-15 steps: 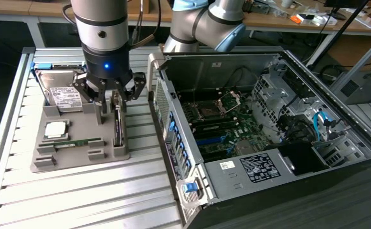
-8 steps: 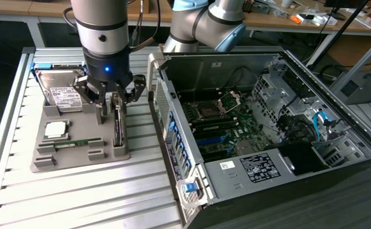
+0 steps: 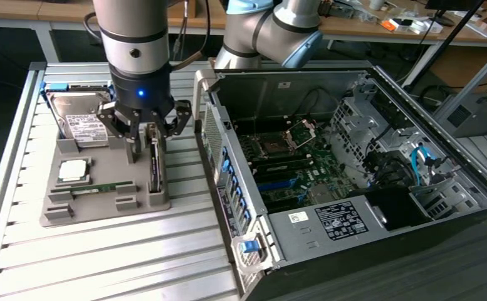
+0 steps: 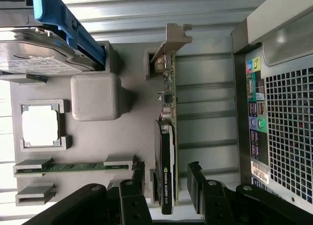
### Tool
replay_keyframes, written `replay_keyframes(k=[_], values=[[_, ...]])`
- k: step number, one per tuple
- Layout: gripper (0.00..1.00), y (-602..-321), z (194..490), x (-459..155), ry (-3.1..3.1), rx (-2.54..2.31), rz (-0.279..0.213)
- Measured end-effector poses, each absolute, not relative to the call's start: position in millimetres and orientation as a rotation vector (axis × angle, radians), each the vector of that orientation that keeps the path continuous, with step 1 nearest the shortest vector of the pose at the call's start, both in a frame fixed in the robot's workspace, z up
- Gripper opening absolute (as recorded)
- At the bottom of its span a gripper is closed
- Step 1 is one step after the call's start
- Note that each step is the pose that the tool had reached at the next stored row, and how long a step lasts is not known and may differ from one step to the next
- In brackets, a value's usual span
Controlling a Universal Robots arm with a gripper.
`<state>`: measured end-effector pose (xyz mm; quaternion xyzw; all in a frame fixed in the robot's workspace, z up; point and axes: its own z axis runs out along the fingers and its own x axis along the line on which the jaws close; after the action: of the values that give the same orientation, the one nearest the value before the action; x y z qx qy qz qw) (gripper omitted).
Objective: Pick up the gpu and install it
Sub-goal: 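Pick up the gpu and move the gpu toward the slot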
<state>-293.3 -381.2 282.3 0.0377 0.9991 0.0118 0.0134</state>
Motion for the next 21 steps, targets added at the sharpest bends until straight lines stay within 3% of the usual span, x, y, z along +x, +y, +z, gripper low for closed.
replay_keyframes(k=[21], values=[[0.48,-376,270,-289,3.112,0.115,0.034]])
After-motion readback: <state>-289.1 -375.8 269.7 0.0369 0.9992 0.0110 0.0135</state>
